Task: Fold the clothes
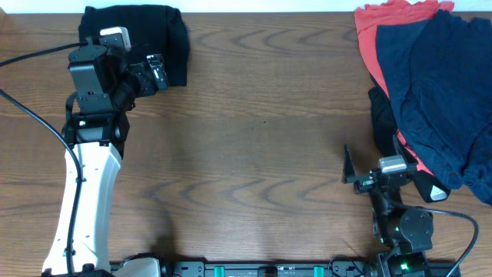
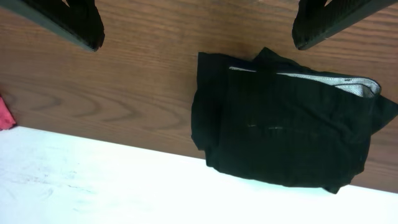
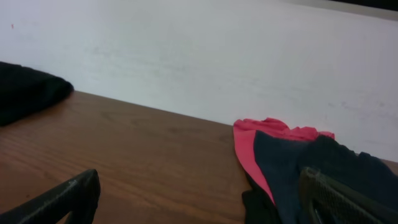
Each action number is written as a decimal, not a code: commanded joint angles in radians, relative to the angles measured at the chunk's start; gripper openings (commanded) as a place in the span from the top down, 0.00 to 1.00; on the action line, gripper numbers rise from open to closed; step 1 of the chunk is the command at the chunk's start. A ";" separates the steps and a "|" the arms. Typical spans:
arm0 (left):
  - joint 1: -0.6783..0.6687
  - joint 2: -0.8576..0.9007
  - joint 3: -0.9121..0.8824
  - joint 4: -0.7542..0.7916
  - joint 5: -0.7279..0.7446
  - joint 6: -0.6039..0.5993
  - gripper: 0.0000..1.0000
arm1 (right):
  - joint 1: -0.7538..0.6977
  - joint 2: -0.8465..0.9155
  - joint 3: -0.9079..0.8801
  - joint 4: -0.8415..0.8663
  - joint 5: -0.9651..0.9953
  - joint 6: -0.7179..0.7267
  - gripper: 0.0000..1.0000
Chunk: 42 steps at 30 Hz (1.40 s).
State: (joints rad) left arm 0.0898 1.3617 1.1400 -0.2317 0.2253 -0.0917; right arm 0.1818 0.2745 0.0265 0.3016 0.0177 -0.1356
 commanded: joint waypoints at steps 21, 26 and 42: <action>0.002 0.004 -0.004 0.000 -0.009 0.016 0.02 | -0.005 -0.270 -0.021 -0.248 -0.003 0.008 0.01; 0.002 0.004 -0.004 0.000 -0.009 0.016 0.02 | 0.002 -0.270 -0.021 -0.330 -0.008 0.008 0.01; 0.002 0.004 -0.004 0.000 -0.009 0.016 0.02 | 0.008 -0.270 -0.021 -0.377 -0.008 0.008 0.01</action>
State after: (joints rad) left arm 0.0898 1.3617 1.1400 -0.2317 0.2253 -0.0917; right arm 0.1825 0.0120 0.0071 -0.0696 0.0151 -0.1356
